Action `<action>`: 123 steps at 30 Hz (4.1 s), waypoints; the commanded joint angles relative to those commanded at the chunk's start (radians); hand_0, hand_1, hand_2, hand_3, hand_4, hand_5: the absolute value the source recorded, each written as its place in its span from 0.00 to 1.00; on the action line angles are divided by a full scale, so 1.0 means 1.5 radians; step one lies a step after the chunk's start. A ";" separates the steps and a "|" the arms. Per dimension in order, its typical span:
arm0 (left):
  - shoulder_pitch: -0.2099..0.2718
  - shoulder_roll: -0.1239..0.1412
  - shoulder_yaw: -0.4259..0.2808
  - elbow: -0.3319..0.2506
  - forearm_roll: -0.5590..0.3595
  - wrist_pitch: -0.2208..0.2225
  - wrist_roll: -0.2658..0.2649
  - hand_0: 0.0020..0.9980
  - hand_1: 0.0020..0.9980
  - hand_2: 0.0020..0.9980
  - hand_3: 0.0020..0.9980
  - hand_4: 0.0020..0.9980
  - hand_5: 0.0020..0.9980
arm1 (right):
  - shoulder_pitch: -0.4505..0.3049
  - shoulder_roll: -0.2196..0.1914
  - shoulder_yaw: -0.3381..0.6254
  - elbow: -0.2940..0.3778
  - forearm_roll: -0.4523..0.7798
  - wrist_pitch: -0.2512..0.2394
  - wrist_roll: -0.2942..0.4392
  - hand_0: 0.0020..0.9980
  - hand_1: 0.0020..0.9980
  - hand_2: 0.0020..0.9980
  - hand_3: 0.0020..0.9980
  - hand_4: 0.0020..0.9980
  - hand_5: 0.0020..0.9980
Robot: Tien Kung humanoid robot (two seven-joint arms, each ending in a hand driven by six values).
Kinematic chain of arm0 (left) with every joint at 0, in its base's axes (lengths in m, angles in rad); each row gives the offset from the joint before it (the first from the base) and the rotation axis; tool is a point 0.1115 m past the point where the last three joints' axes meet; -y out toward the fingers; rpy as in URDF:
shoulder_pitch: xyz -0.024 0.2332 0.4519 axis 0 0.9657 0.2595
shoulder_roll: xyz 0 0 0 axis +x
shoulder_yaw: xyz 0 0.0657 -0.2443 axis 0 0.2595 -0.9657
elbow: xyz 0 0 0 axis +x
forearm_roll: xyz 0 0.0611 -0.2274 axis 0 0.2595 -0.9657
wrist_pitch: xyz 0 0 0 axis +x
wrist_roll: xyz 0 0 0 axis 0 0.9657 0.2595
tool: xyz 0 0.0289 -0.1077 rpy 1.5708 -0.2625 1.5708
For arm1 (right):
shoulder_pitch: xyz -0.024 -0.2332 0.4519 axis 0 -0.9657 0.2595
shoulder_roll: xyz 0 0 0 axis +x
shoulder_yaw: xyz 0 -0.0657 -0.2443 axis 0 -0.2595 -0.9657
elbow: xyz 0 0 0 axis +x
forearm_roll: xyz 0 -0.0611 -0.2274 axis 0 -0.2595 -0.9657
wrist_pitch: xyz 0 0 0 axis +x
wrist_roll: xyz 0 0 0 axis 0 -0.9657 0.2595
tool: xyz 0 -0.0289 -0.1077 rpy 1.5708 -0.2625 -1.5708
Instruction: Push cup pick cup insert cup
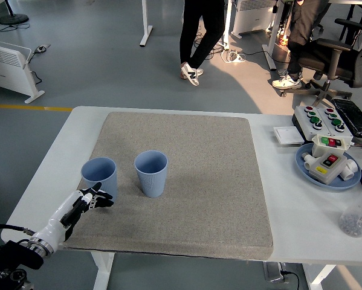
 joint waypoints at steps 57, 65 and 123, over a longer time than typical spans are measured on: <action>-0.297 -0.010 0.265 0.326 -0.209 0.019 -0.071 0.73 0.61 0.51 0.49 0.66 1.00 | -0.001 0.004 -0.005 0.000 -0.051 0.007 -0.004 0.53 0.55 0.52 0.66 0.32 1.00; -0.322 -0.016 0.289 0.354 -0.241 0.024 -0.083 0.73 0.61 0.51 0.49 0.66 1.00 | 0.000 0.004 -0.006 0.000 -0.059 0.009 -0.004 0.53 0.55 0.52 0.66 0.32 1.00; -0.410 0.139 0.143 -0.022 0.450 -0.135 0.063 0.88 0.92 0.99 0.93 0.94 0.51 | 0.005 0.001 -0.051 0.000 0.000 0.013 -0.002 0.53 0.55 0.52 0.66 0.30 1.00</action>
